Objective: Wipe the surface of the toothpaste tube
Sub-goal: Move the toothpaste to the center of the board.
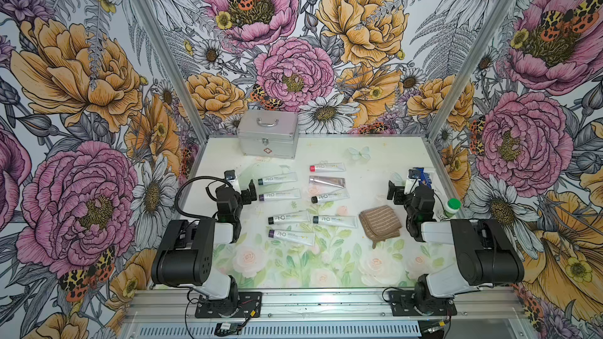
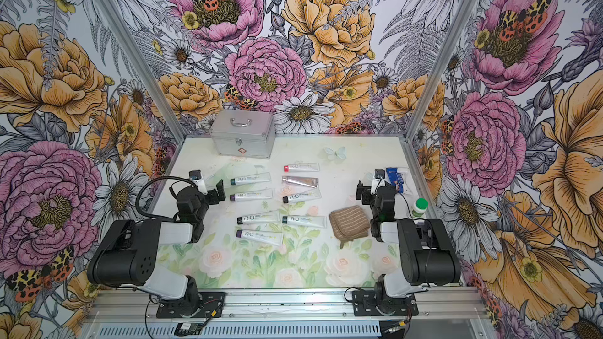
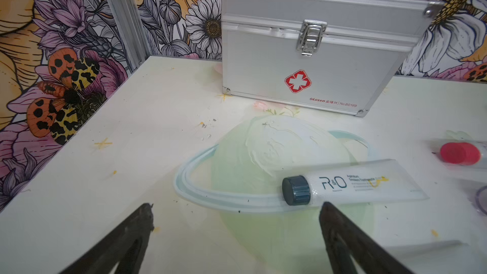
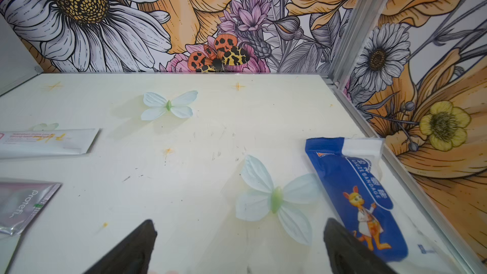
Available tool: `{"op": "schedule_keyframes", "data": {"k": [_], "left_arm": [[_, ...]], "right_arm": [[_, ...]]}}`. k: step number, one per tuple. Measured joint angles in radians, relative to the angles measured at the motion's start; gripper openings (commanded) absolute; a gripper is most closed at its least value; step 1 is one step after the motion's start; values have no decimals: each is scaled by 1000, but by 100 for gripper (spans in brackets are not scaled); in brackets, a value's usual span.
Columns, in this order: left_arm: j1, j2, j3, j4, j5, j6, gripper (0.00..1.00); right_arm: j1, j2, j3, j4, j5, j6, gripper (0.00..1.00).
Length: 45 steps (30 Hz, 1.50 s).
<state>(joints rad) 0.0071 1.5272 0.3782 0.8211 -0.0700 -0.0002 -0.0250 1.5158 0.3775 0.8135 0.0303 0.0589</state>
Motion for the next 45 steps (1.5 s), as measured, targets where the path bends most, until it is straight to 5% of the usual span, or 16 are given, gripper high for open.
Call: {"op": "schedule_keyframes", "data": {"k": [28,32,39,45], "left_arm": [[-18,-7,10,-22,-32,8,99],[-91,-82,194,-359,-189,-6,99],[-237,-21,842,-981,-443,-100,99],[-323,-72,841,-1219,-540,-171,98]], "right_arm": [[0,-29,45,-108,40,13,100],[11,-161,109,-239,107,43,100],[19,-309,353,-553,127,301,100],[-1,-312,462,-753,-3,529,100]]}}
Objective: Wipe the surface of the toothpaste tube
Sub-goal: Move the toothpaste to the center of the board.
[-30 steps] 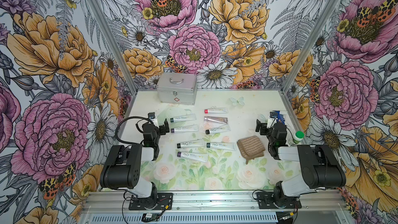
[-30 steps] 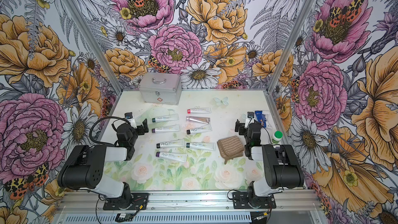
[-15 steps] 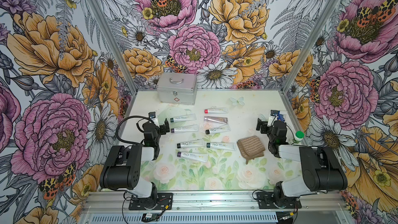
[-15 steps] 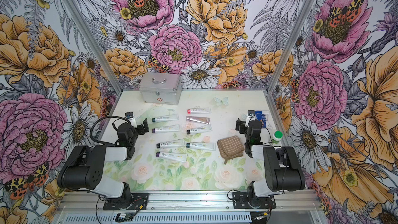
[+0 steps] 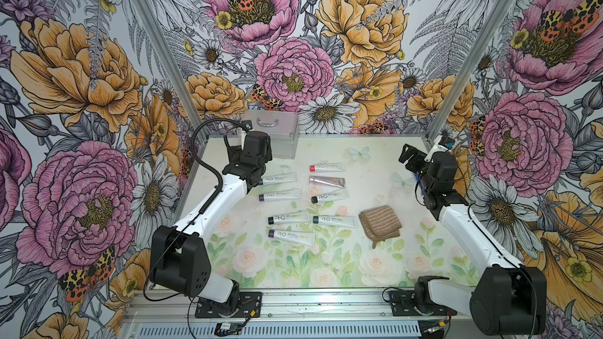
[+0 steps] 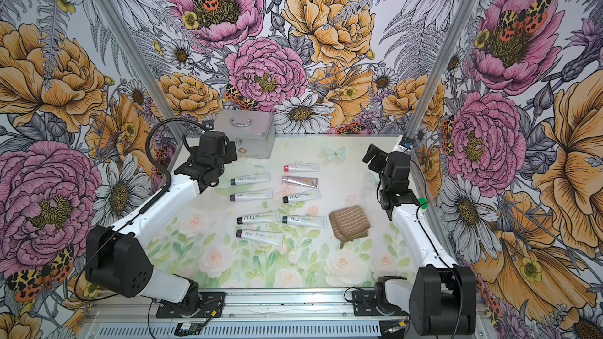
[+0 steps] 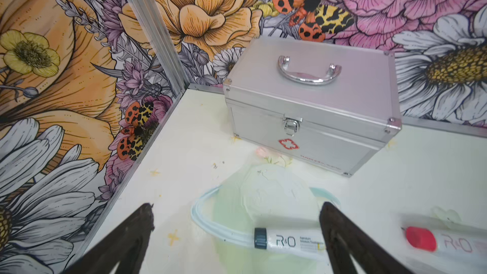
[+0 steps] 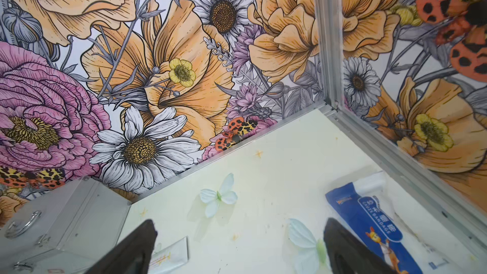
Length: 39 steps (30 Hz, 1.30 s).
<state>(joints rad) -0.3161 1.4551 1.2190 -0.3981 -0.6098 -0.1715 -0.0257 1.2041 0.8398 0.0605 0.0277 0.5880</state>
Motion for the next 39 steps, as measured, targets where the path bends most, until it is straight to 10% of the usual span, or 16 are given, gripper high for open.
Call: {"op": "schedule_keyframes", "data": {"k": [10,26,39], "left_arm": [[175,-264,-43,-113,279,-118,99],[-284,-312,-139,-271,483,-107,99],[-479,36,-148,-142,709,-80,98]], "right_arm": [[19,3,46,-170,-212,146,100],[353,-110,107,-571,-97,32,84],[363,-283,60,-795,-8,40,82]]}}
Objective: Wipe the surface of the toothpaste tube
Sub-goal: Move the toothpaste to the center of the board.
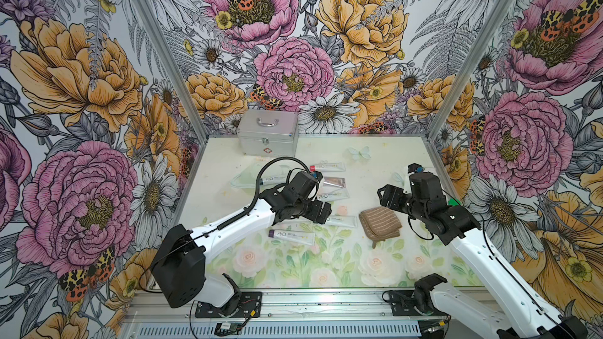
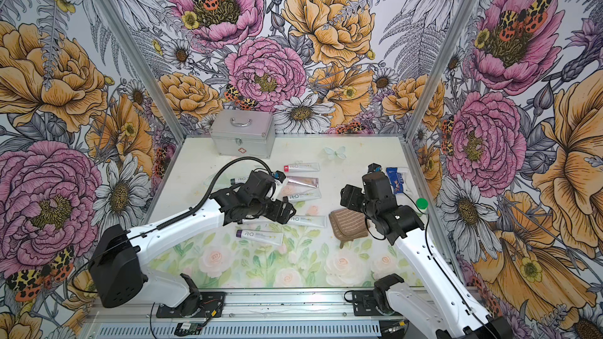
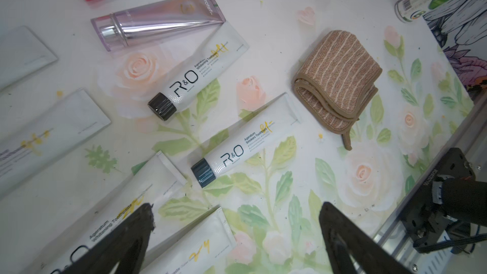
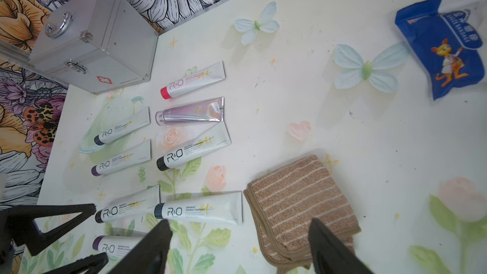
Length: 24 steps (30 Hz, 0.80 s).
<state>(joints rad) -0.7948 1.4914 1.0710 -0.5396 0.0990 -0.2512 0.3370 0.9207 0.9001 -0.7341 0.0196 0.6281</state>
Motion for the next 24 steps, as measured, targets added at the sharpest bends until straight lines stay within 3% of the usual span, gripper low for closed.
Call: {"op": "schedule_keyframes", "data": {"k": [16,24], "left_arm": [[0,274,23,135,126,31,97],[-5,283,21,146,138,32,87]], "right_arm": [[0,0,13,-55,3,-20,82],[0,8,19,-63,3,-20,81]]}}
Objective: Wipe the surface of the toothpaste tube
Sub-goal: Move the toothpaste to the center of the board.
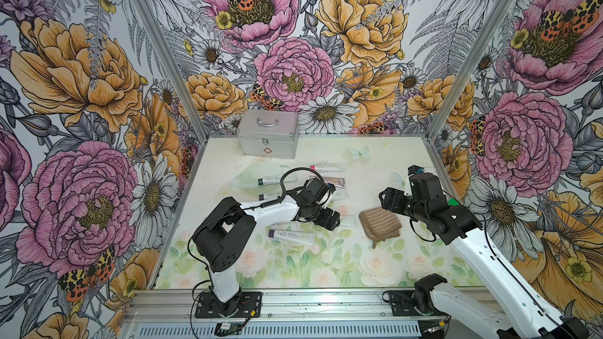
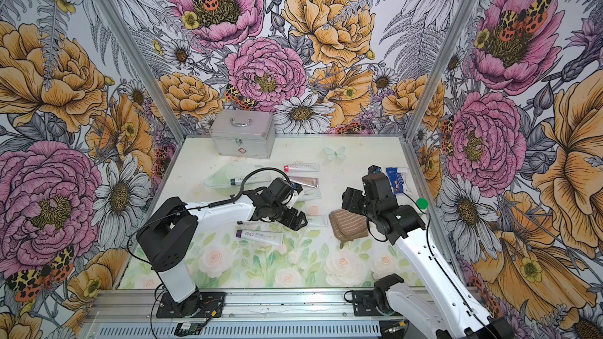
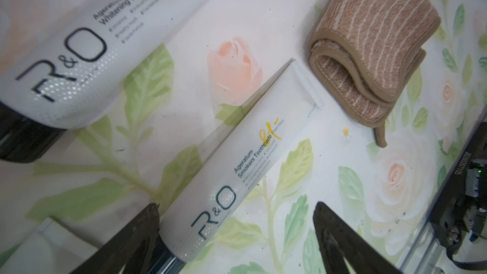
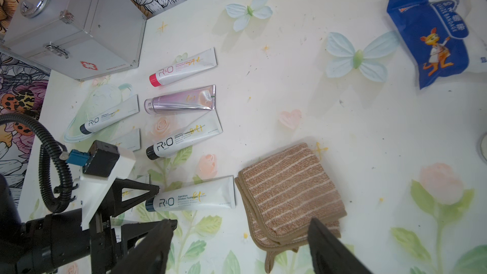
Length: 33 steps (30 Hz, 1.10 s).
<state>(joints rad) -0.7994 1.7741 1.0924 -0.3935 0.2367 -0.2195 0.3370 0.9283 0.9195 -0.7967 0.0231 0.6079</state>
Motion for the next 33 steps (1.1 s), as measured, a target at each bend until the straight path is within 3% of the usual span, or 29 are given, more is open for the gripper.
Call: {"op": "schedule_keyframes", "data": {"k": [5,12,14,20,24,33], "left_arm": [[-23,-29,-34,5,0,-10,80],[-60,-82,-98,9,-14,-19,79],[-71,-96,-108,9,-39,-23,79],[-123,-148,-145,9,-187,-51,66],[-161,-167,-151,10,-282,-55,66],[-172,-179,-237,67,-315,-63,66]], "right_arm": [[0,4,0,0,0,0,81],[0,5,0,0,0,0,80],[0,7,0,0,0,0,78],[0,18,0,0,0,-1,75],[0,18,0,0,0,0,74],[0,28,0,0,-1,0,72]]}}
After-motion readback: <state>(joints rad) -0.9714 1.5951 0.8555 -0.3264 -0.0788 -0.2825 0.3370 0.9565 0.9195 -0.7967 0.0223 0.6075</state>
